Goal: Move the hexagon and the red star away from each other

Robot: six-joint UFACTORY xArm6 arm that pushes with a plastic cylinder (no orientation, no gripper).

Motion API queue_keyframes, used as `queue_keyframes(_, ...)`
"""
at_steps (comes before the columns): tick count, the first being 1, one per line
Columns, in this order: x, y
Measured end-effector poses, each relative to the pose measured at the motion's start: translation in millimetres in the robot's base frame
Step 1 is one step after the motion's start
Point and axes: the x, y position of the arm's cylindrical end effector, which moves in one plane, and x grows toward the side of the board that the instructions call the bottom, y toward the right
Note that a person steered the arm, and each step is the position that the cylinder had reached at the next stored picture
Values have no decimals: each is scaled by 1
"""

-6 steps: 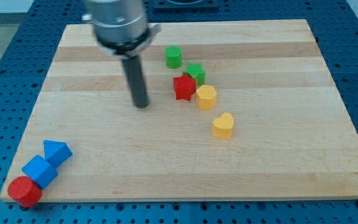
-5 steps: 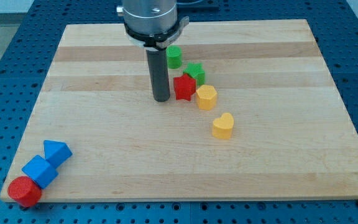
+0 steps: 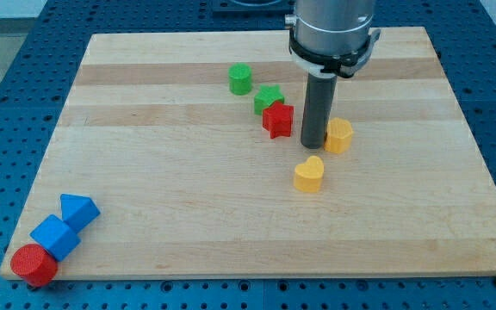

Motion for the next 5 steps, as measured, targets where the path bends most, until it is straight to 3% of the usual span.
queue_keyframes(2,-11,-43)
queue_keyframes(4,-2,-145)
queue_keyframes(5,-42,-166)
